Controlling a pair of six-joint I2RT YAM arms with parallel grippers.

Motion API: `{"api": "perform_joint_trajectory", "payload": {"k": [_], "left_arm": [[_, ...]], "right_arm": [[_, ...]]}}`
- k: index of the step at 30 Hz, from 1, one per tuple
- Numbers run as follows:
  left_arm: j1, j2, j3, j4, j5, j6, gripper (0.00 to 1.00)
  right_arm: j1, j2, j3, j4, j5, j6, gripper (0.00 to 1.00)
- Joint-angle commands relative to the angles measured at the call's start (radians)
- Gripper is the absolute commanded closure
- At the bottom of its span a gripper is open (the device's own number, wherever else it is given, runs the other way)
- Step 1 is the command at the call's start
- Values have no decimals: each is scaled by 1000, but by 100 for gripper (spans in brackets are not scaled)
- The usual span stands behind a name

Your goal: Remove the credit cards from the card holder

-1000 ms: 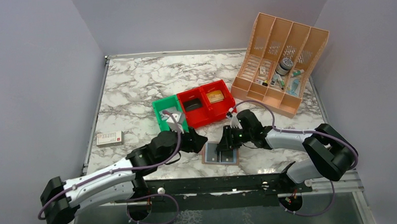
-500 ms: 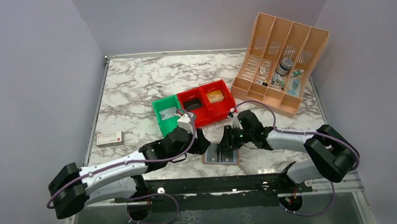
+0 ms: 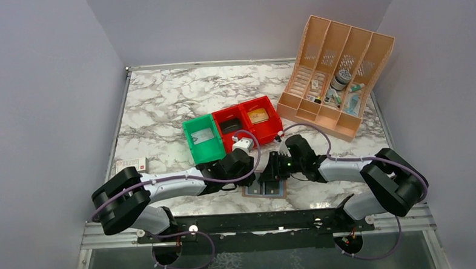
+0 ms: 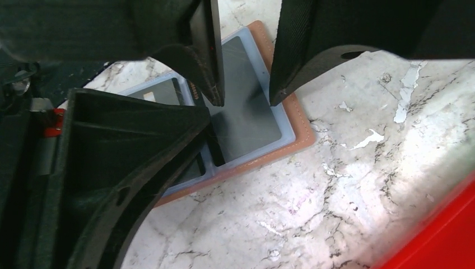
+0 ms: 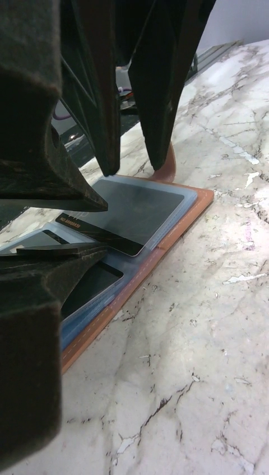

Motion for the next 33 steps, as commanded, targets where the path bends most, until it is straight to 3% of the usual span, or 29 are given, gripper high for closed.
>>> {"api": "perform_joint_trajectory", "payload": {"k": [1, 7, 11, 22, 33], "left_arm": [[-1, 53, 39, -24, 6, 20, 65], [-1, 123, 78, -87, -2, 35, 72], [-1, 146, 82, -74, 16, 41, 79], [-1, 144, 72, -64, 4, 39, 95], [0, 155, 73, -78, -24, 37, 100]], "right_arm": [[3, 8, -39, 1, 109, 23, 72], [4, -14, -20, -47, 109, -6, 70], [4, 76, 35, -105, 84, -80, 71], [4, 63, 18, 38, 13, -9, 92], [4, -15, -40, 98, 40, 54, 99]]}}
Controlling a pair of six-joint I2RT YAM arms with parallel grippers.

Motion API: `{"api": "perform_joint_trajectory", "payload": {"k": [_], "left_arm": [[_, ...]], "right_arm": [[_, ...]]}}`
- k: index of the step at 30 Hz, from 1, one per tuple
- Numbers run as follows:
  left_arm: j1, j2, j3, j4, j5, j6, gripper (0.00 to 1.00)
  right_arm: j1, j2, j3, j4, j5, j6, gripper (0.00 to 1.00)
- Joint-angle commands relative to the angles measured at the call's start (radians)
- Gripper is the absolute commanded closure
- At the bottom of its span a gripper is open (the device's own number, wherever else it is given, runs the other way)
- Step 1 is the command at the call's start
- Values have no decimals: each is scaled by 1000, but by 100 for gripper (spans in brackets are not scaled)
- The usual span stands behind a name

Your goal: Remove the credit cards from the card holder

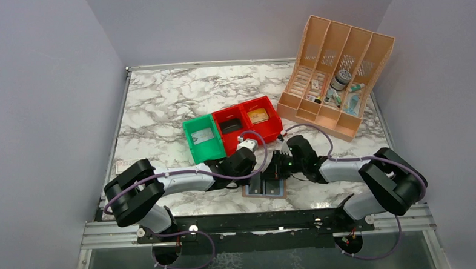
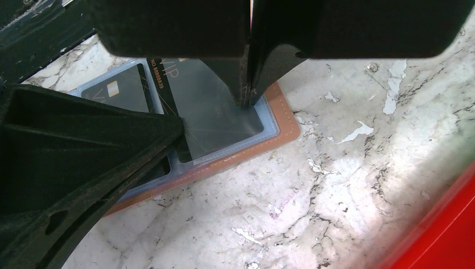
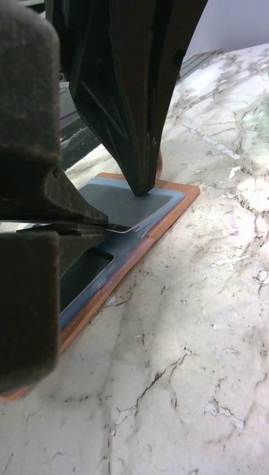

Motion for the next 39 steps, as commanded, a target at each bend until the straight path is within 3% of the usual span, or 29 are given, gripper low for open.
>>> {"api": "perform_joint_trajectory", "payload": {"k": [1, 23, 25, 27, 31, 39], "left_arm": [[-3, 27, 6, -4, -12, -8, 100], [5, 10, -13, -18, -65, -17, 100], [5, -6, -17, -22, -72, -19, 100], [5, -23, -24, -21, -78, -20, 100], [7, -66, -32, -30, -96, -29, 100], [5, -248, -108, 72, -87, -64, 63]], "right_arm": [[11, -37, -12, 12, 27, -3, 99], [7, -147, 8, -161, 102, -73, 99], [8, -208, 10, -250, 233, -60, 99], [7, -307, -34, -230, 293, -55, 99], [8, -414, -53, -229, 284, -71, 99], [7, -262, 18, -232, 206, -111, 99]]}}
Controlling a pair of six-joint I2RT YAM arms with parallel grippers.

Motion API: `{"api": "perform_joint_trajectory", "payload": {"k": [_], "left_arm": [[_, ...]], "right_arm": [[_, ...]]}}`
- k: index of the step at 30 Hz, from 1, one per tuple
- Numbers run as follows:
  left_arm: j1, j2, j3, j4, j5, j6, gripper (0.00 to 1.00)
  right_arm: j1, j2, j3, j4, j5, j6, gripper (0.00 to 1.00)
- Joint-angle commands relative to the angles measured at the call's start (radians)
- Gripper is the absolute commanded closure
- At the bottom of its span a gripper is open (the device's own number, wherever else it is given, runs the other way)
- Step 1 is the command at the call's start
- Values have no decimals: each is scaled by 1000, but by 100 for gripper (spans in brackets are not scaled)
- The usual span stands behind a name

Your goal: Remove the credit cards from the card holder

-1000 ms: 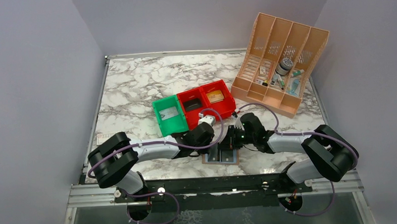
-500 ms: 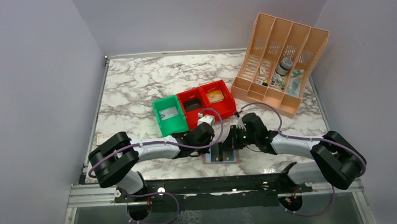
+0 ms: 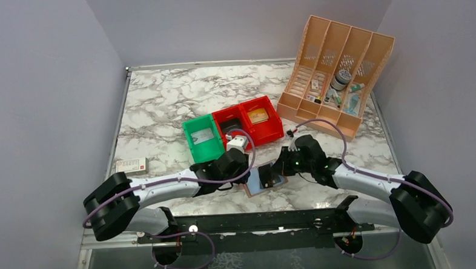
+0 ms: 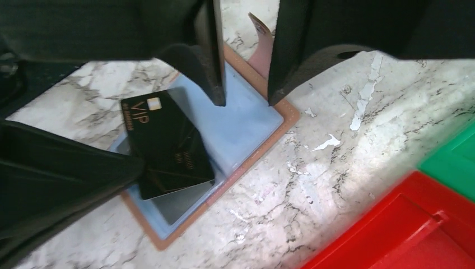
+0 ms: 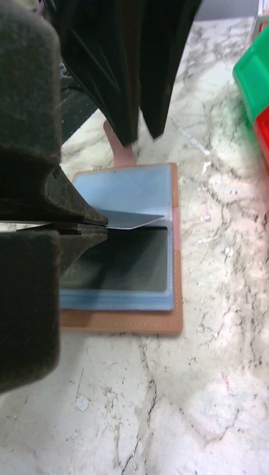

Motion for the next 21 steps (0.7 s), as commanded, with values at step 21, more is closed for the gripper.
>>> {"api": "perform_joint_trajectory", "payload": {"k": [21], "left_arm": [[1, 181, 13, 261, 211, 31, 85]], "right_arm": [[2, 106, 20, 53, -19, 39, 98]]}}
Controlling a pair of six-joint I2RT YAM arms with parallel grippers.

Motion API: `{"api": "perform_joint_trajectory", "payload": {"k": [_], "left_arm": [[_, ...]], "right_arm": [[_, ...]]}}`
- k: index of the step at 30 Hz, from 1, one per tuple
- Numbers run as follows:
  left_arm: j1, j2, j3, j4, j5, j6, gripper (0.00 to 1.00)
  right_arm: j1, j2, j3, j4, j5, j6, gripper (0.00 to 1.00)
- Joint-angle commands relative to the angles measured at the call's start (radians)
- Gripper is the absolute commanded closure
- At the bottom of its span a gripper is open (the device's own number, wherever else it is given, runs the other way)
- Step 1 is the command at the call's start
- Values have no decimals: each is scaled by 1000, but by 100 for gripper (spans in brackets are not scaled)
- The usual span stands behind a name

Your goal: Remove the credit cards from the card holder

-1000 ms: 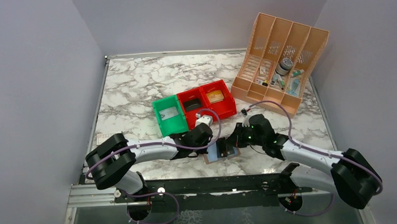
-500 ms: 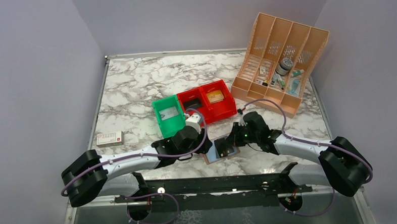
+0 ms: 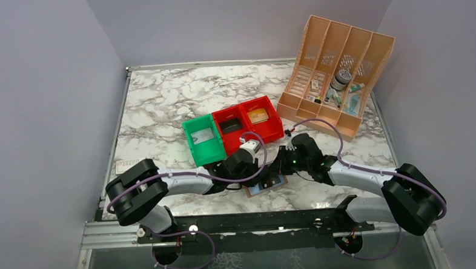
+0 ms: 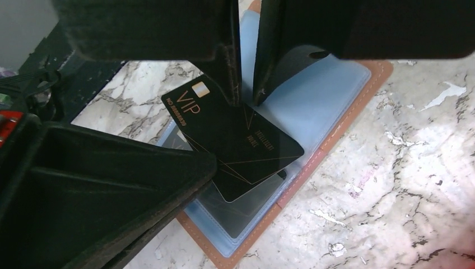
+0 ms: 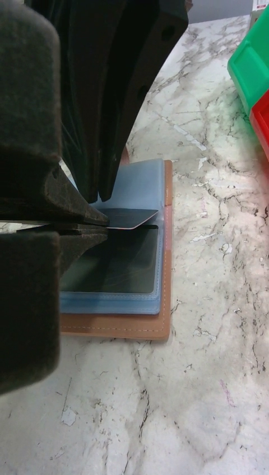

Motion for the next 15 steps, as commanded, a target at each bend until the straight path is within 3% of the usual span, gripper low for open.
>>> {"api": "perform_joint_trajectory", "payload": {"k": [1, 7, 15], "left_arm": [[1, 54, 64, -61, -17, 21, 87], [1, 124, 102, -158, -63, 36, 99], [1, 193, 149, -224, -95, 35, 100]], "right_arm": [[1, -4, -14, 30, -14, 9, 96], [1, 16, -21, 69, -109, 3, 89], [1, 54, -3, 32, -147, -27, 85]]}}
